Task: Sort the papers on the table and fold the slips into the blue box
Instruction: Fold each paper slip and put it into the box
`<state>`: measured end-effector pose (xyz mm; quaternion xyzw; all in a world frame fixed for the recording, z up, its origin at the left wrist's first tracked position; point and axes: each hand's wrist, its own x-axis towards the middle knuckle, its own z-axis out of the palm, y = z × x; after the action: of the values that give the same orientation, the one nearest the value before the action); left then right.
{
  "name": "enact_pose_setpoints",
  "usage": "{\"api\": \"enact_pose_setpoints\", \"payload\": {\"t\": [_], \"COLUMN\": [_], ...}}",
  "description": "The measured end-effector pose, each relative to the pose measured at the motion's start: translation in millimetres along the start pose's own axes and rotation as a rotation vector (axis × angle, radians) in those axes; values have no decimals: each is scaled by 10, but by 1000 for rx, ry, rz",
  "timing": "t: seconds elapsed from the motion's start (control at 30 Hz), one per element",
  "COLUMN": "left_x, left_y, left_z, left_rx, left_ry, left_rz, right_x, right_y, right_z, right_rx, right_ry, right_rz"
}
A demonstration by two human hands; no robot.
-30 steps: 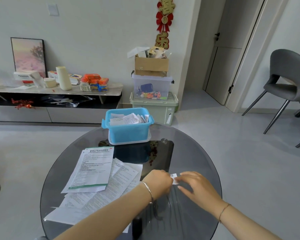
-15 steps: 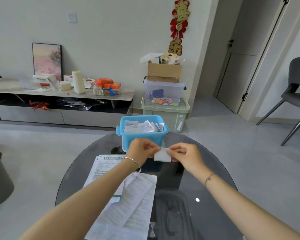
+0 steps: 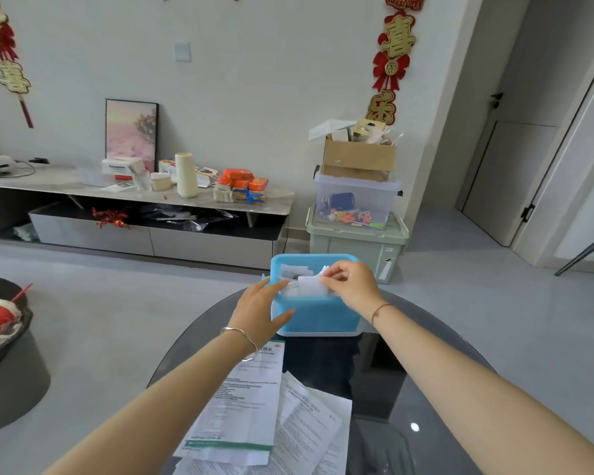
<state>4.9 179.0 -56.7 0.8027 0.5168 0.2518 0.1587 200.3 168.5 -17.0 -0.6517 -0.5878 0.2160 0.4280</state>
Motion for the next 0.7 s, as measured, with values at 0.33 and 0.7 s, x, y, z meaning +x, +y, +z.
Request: {"api": "enact_pose_setpoints", "payload": {"t": [0.33,0.7], "left_x": [-60,-664], "left_y": [-103,-370], "left_z": [65,10], "left_rx": [-163,-40], "left_ry": [122,-122], "left_rz": [111,-215], "right_x": [-1,-806], "right_y": [91,104], "right_z": [121,186], "right_rx": [-182,53], "right_ry": [126,157], "right_rz": [-120,-14]}}
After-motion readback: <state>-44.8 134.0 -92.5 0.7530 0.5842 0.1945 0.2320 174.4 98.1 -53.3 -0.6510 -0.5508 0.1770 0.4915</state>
